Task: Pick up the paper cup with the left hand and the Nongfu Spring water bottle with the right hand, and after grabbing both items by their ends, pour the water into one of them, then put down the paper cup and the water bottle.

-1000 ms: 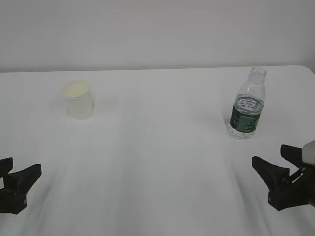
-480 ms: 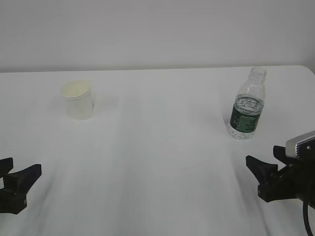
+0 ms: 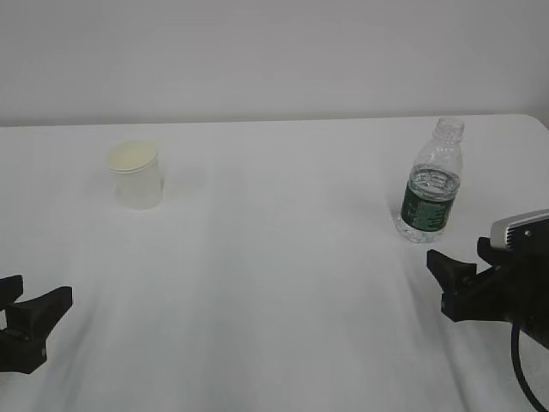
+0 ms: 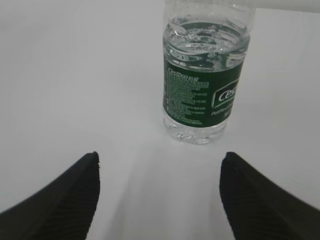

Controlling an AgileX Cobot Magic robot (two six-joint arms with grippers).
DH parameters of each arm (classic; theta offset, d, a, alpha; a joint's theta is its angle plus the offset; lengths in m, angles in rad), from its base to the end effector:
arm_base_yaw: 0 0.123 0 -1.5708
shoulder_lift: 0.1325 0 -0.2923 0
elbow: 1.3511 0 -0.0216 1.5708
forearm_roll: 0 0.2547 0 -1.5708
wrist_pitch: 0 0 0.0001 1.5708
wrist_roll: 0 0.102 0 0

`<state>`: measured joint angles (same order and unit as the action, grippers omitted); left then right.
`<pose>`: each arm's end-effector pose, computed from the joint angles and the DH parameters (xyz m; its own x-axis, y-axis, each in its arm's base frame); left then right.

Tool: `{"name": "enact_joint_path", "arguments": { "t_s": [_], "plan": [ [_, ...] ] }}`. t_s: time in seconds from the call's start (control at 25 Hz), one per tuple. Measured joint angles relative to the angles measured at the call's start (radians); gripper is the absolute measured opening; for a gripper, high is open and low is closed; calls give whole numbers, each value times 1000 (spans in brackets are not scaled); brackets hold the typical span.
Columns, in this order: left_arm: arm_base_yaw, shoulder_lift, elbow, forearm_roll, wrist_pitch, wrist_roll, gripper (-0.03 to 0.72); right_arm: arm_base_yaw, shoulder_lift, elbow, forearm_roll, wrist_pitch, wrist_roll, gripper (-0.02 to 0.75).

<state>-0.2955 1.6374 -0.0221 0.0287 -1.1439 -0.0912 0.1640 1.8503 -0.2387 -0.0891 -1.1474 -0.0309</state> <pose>0.1760 -0.0564 0.1177 -0.3825 0.0336 -0.9233 0.2849 0.9549 -0.0832 0.2402 0.0481 0.0998 -0.3477 -0.1258 -0.9291 -0.2612 0.9647 -0.0329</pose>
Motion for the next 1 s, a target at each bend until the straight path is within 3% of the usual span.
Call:
{"name": "enact_joint_path", "arguments": {
  "t_s": [0.28,1.0],
  "plan": [
    [0,2,-31,2,-1,0,486,0,59,-31,13,0,0,605],
    [0,4,-68,-11,-1,0,486,0,78,-104,22,0,0,606]
  ]
}}
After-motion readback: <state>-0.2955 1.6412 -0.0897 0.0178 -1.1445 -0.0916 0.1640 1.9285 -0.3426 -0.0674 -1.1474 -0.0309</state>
